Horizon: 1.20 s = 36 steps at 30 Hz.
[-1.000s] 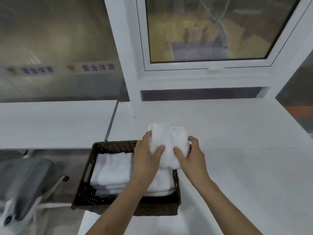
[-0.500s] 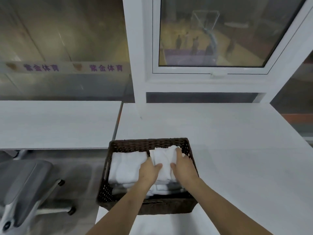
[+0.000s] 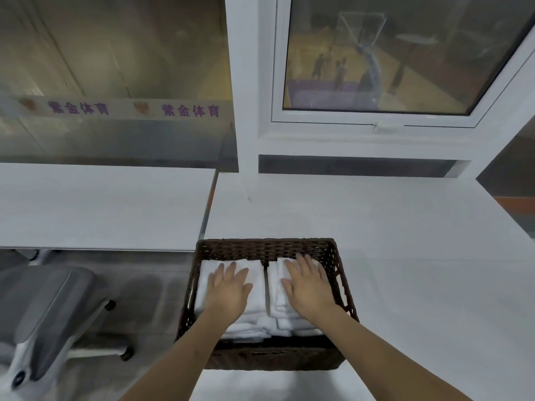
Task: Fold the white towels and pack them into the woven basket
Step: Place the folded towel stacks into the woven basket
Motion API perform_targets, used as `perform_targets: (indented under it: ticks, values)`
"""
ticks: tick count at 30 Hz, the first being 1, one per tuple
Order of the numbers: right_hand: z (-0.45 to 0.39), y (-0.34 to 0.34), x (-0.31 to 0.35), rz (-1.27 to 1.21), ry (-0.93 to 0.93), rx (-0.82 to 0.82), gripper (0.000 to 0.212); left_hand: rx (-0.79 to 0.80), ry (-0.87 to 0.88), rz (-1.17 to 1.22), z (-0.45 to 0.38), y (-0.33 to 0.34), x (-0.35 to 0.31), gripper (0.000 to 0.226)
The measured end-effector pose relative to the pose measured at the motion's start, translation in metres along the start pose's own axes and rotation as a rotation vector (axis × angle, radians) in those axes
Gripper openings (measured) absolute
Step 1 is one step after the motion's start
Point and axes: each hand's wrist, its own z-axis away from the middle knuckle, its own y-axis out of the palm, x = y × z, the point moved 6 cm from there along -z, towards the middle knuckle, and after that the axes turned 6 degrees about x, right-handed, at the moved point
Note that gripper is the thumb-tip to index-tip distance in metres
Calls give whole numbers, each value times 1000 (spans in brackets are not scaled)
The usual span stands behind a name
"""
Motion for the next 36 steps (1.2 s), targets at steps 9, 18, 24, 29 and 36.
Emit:
perform_targets:
  ticks: [9,18,24,29,36]
  values:
    - [-20,54,-5,58,12,257,68,233,9,-70,-10,35,8,59]
    - [-20,74,-7,72,5,264,75,262,23,-67,-16,49,12,61]
    - [-25,79,-11,44,8,281,77,233,32,-65,-18,52,13,61]
    - [-18,69,-8,8,8,313,77,238,32,-37,-10,43,12,60]
    - [-5,18,-10,-145,-48,211,60,134,24,57,1,13,-6,56]
